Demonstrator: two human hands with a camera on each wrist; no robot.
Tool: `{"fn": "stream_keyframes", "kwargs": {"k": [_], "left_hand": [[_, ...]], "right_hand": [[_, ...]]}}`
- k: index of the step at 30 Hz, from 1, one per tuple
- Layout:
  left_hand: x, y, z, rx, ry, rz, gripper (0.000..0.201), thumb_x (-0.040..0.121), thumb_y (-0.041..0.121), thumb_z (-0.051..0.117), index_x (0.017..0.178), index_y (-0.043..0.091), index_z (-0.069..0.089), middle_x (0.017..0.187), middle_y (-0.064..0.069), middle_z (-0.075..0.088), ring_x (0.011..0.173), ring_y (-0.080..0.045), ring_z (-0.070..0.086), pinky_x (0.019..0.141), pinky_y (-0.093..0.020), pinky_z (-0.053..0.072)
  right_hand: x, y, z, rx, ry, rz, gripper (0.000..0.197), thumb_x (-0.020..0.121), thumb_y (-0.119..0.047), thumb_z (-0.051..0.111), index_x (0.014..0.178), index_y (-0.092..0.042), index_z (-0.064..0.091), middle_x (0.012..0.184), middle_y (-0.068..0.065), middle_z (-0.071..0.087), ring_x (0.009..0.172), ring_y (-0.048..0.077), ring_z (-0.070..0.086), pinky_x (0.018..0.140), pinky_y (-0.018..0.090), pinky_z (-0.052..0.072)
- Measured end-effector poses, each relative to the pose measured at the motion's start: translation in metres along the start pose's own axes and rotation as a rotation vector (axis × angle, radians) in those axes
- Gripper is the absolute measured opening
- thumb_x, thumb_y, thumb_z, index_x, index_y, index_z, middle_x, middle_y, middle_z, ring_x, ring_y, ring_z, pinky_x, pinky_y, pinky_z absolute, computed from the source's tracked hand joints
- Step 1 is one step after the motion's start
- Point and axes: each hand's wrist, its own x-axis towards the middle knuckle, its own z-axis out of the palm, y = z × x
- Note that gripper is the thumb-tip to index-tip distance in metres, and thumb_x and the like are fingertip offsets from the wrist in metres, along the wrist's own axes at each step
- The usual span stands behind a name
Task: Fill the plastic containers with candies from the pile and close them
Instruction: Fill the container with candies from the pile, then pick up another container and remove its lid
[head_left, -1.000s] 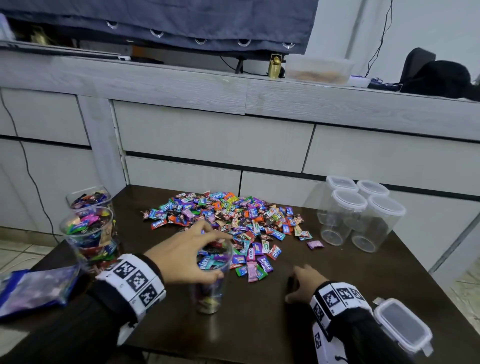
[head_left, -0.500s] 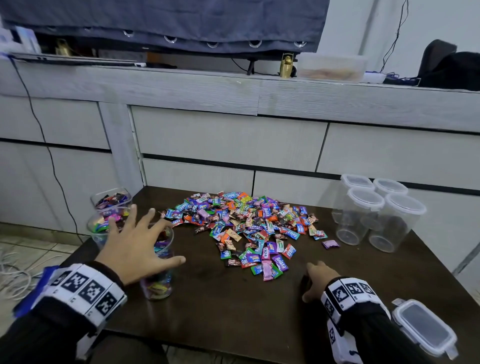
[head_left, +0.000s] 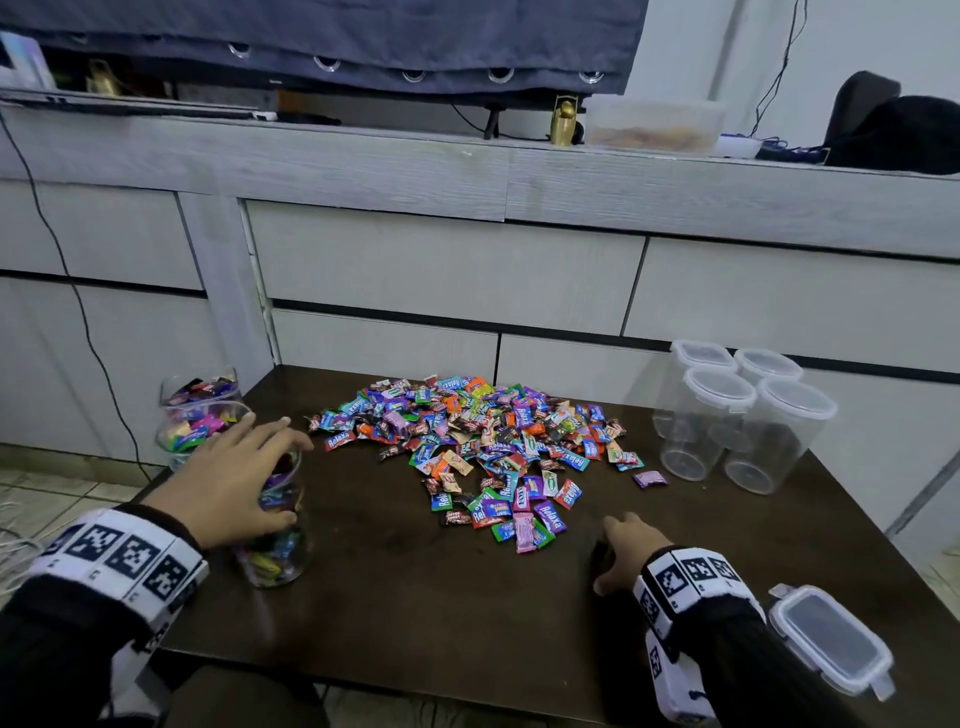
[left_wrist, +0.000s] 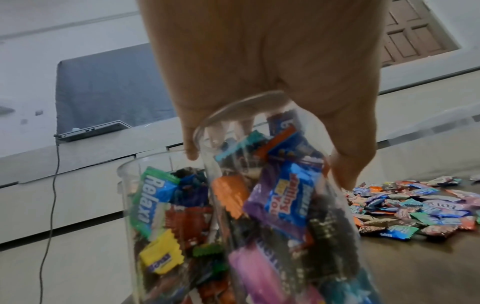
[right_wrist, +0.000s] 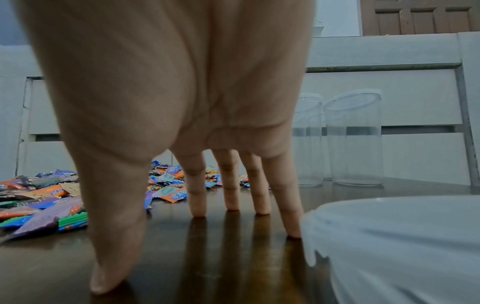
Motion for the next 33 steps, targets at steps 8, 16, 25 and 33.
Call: {"fn": "stream_keyframes", "kwargs": {"k": [8, 16, 25, 33], "left_hand": [[0.008, 0.064, -0.003, 0.116, 0.194, 0.187, 0.067, 0.083, 0.076, 0.042, 0.136, 0.036, 0.047, 0.161, 0.008, 0.024, 0.152, -0.014, 0.004, 0.120, -0.054, 0.002], [0.035, 0.174, 0.049, -0.095, -0.088, 0.564, 0.051, 0.092, 0.054, 0.053, 0.134, 0.026, 0.046, 0.140, 0.003, 0.046, 0.131, -0.016, 0.043, 0.109, -0.033, 0.035], [0.042, 0.199, 0.094, -0.137, -0.338, 0.640, 0.068, 0.078, 0.066, 0.064, 0.135, 0.036, 0.042, 0.160, 0.013, 0.012, 0.145, -0.012, 0.021, 0.113, -0.039, 0.029], [0.045, 0.198, 0.098, -0.174, -0.299, 0.669, 0.069, 0.078, 0.068, 0.063, 0.136, 0.036, 0.042, 0.161, 0.014, 0.011, 0.145, -0.009, 0.017, 0.111, -0.037, 0.027]], "right_hand": [[-0.002, 0.001, 0.000, -0.009, 0.010, -0.028, 0.067, 0.072, -0.043, 0.077, 0.123, -0.013, 0.045, 0.128, 0.011, 0.043, 0.120, 0.030, 0.049, 0.096, 0.036, 0.046], [-0.011, 0.020, -0.039, 0.083, 0.270, -0.118, 0.025, 0.086, -0.030, 0.062, 0.108, -0.019, 0.060, 0.105, 0.001, 0.060, 0.107, 0.020, 0.059, 0.088, 0.030, 0.048], [0.013, 0.067, -0.124, -0.042, 0.702, 0.048, 0.054, 0.086, -0.023, 0.064, 0.134, -0.013, 0.040, 0.140, 0.013, 0.036, 0.128, 0.034, 0.036, 0.100, 0.046, 0.042], [0.061, 0.088, -0.131, -0.238, 0.589, 0.261, 0.069, 0.085, -0.036, 0.066, 0.137, -0.010, 0.030, 0.140, 0.012, 0.038, 0.129, 0.032, 0.038, 0.098, 0.047, 0.041]]}}
